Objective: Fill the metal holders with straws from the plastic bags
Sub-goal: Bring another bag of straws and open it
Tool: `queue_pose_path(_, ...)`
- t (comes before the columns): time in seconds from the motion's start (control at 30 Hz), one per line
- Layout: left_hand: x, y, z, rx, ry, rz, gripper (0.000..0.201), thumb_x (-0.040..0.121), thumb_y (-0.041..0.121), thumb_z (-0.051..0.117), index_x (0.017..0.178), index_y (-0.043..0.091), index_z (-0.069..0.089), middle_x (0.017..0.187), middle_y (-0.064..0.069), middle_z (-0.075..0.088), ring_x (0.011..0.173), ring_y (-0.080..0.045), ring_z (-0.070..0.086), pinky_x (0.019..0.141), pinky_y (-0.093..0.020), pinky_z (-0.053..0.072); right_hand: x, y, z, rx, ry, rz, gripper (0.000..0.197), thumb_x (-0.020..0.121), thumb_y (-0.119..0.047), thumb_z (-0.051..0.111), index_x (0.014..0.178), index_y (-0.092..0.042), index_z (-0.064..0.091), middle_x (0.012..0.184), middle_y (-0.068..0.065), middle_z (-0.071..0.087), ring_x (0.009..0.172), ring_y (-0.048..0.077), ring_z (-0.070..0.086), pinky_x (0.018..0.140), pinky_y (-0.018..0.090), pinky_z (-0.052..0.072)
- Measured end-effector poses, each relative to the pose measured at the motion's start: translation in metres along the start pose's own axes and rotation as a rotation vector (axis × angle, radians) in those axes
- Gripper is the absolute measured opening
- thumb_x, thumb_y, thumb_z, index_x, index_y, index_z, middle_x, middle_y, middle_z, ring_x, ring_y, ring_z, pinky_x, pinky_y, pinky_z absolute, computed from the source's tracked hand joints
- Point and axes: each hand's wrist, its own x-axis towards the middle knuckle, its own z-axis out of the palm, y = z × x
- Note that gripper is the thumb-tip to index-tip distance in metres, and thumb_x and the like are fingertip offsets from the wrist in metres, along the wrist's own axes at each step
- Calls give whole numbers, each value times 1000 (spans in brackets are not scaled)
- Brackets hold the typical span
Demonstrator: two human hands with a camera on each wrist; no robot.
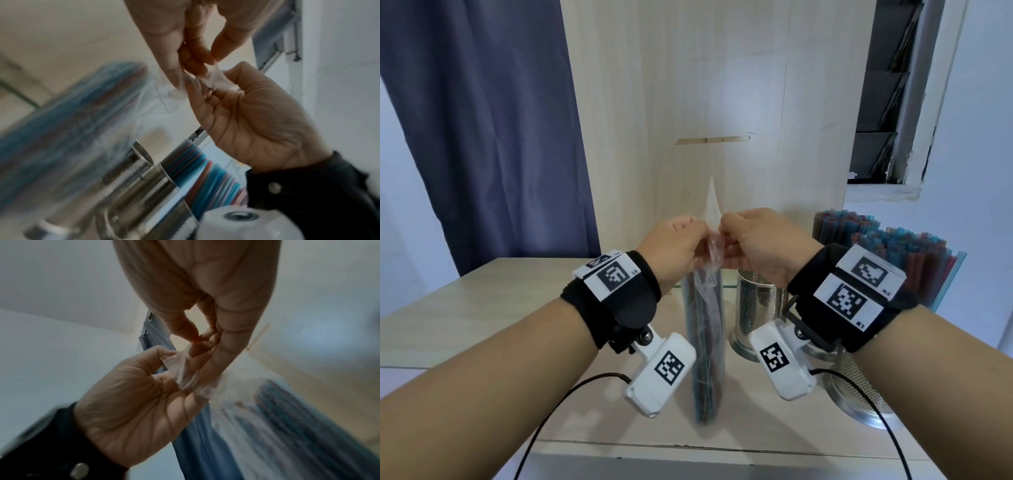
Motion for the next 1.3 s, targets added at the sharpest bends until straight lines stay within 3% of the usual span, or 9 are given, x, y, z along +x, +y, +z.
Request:
queue_pose_path(0.07, 2, -1, 1, -147, 36, -38, 17, 91, -4, 38, 93, -3, 54, 89, -25, 59, 87, -32, 59, 101, -52, 48, 0, 0, 4, 96, 20, 12, 27, 96, -5, 44, 70, -5, 52, 55, 6, 63, 48, 16, 63, 60, 31, 58)
queue_pose_path(0.23, 5, 3, -4, -437, 134, -44, 18, 88, -3, 34, 91, -2, 52, 81, -18, 67, 67, -21, 68, 61, -26, 59, 4, 1, 2, 343, 134, 55, 29, 99, -12, 44, 73, -6, 53, 60, 5, 62, 48, 12, 60, 53, 24, 57)
queue_pose_path(0.43, 12, 4, -14, -415, 273, 1, 20, 87, -11, 44, 100, 4, 46, 59, -5, 58, 52, -12, 61, 58, -23, 57, -1, 11, 1, 425, 389, -3, 25, 99, -14, 45, 75, -9, 50, 59, 1, 56, 50, 9, 56, 54, 24, 50)
queue_pose_path(0.67, 4, 20, -5, -147, 119, -80, 33, 85, -14, 30, 89, 11, 51, 63, -8, 48, 56, -18, 51, 60, -27, 52, 1, -8, 7, -179, 339, -12, 31, 96, -39, 50, 112, -14, 43, 91, 0, 51, 77, 16, 53, 69, 31, 46)
queue_pose_path(0.8, 2, 18, -3, -109, 76, -59, 16, 96, 4, 49, 85, 11, 59, 63, -5, 55, 57, -16, 57, 67, -30, 55, 5, -18, -6, -691, 190, -246, 21, 90, -8, 58, 102, -21, 46, 89, -6, 49, 78, 12, 54, 53, 18, 36)
queue_pose_path(0.93, 0, 13, -13, 552, 106, 81, 38, 91, -3, 47, 82, 22, 73, 54, 0, 60, 56, -12, 41, 64, -30, 52, 0, -28, -14, -1086, -59, -80, 31, 96, -2, 49, 96, -25, 70, 88, -6, 62, 71, 6, 56, 51, 8, 40)
queue_pose_path(1.0, -4, 17, -14, 947, 88, 108, 40, 89, 1, 45, 98, 26, 76, 87, -3, 70, 72, -23, 66, 55, -21, 45, -2, -26, -14, -1243, -98, 17, 35, 98, -7, 43, 126, -12, 64, 120, 9, 65, 98, 20, 64, 78, 24, 54)
queue_pose_path(1.13, 3, 20, -19, 1426, 32, -19, 59, 87, 23, 53, 146, 22, 41, 143, -10, 29, 113, -29, 50, 90, -33, 48, 6, -7, -29, -1163, -134, 157, 92, 91, -23, 57, 158, -24, -4, 157, 20, 25, 119, 34, 52, 85, 35, 44)
queue_pose_path(1.3, 8, 6, -27, 952, -48, -295, 108, 88, 19, 63, 148, 36, -26, 105, -12, 53, 73, -22, 57, 57, -28, 54, 4, 6, -37, -948, -211, 109, 113, 87, -23, 70, 153, -33, -21, 140, 24, 48, 86, 24, 63, 86, 36, 52)
